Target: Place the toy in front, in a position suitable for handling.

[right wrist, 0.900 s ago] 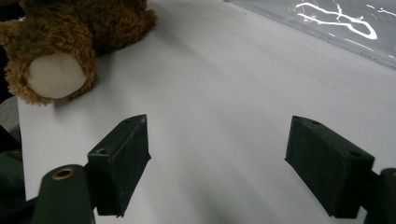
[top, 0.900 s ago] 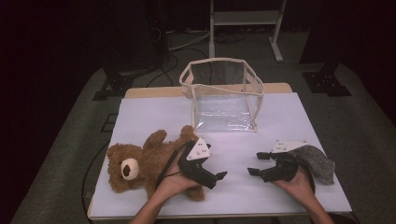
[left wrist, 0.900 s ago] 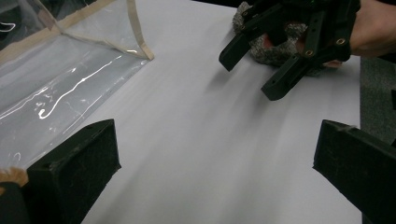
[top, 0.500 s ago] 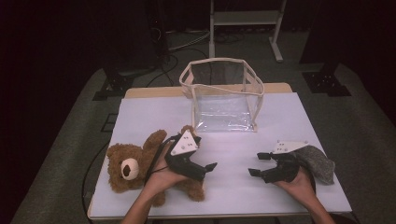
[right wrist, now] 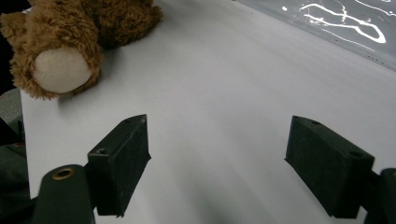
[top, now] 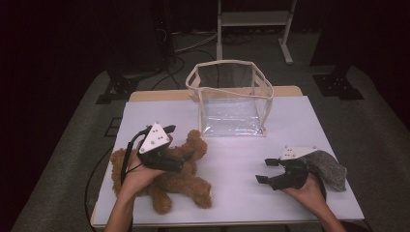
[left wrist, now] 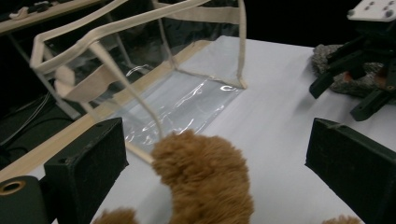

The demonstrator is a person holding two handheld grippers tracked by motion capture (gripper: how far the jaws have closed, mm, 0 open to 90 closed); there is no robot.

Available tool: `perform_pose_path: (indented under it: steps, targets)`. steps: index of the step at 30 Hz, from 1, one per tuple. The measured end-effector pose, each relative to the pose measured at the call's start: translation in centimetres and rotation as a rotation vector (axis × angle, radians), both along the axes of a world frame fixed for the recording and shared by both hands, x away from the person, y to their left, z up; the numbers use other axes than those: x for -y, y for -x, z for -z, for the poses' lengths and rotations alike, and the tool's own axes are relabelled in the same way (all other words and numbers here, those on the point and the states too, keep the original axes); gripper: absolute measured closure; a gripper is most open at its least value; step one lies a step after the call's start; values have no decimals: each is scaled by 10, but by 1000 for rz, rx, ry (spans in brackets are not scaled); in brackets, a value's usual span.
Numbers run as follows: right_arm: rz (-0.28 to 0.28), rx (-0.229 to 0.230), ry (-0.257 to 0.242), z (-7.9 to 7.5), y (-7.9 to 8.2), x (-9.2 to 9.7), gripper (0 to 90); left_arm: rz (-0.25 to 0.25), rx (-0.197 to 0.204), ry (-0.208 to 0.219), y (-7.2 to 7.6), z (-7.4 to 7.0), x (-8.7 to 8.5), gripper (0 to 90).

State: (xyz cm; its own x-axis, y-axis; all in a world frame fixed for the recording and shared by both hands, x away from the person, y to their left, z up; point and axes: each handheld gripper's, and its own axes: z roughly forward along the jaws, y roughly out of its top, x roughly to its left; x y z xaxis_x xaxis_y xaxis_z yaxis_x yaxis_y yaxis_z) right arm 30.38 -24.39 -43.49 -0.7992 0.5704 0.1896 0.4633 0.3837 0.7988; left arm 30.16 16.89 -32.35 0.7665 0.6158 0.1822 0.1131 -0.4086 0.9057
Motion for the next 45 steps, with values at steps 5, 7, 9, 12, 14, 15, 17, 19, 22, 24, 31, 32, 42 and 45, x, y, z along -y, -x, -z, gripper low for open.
perform_pose_path:
  steps: [5,7,9,12,14,15,17,19,22,24,31,32,42,45]
  targets:
    - [-3,1,2,0,1,0,200,-54,7,12,-4,-1,-25,46]
    - [-5,-2,3,1,0,-1,200,-72,1,8,-6,0,-36,46]
    - [-7,-1,8,1,0,-2,200,-88,-8,18,-8,1,-46,46]
    - [-8,-2,7,1,1,-2,200,-117,-30,23,-13,7,-61,49]
    - [-9,-3,7,1,1,-3,200,-120,-38,23,-14,9,-63,52]
    - [-9,-3,7,1,1,-3,200,-117,-48,28,-15,10,-65,52]
    - [-13,-2,10,1,1,-3,200,-110,-62,44,-17,13,-67,53]
    - [-18,-6,9,2,1,-5,201,-98,-73,5,-20,19,-64,66]
    - [-25,-10,16,2,1,-6,200,-88,-92,-11,-22,24,-60,75]
    - [-29,-7,18,2,1,-7,201,-93,-96,-45,-24,27,-59,126]
    - [-55,-7,2,0,4,-15,201,-112,-107,-61,-25,29,-57,238]
    - [-67,-4,3,-1,5,-18,201,-115,-105,-83,-25,29,-56,256]
    - [-204,30,6,-11,16,-65,211,-108,-78,-201,-23,32,-46,674]
    - [-236,20,-12,-15,16,-77,212,-112,-72,-199,-22,32,-46,692]
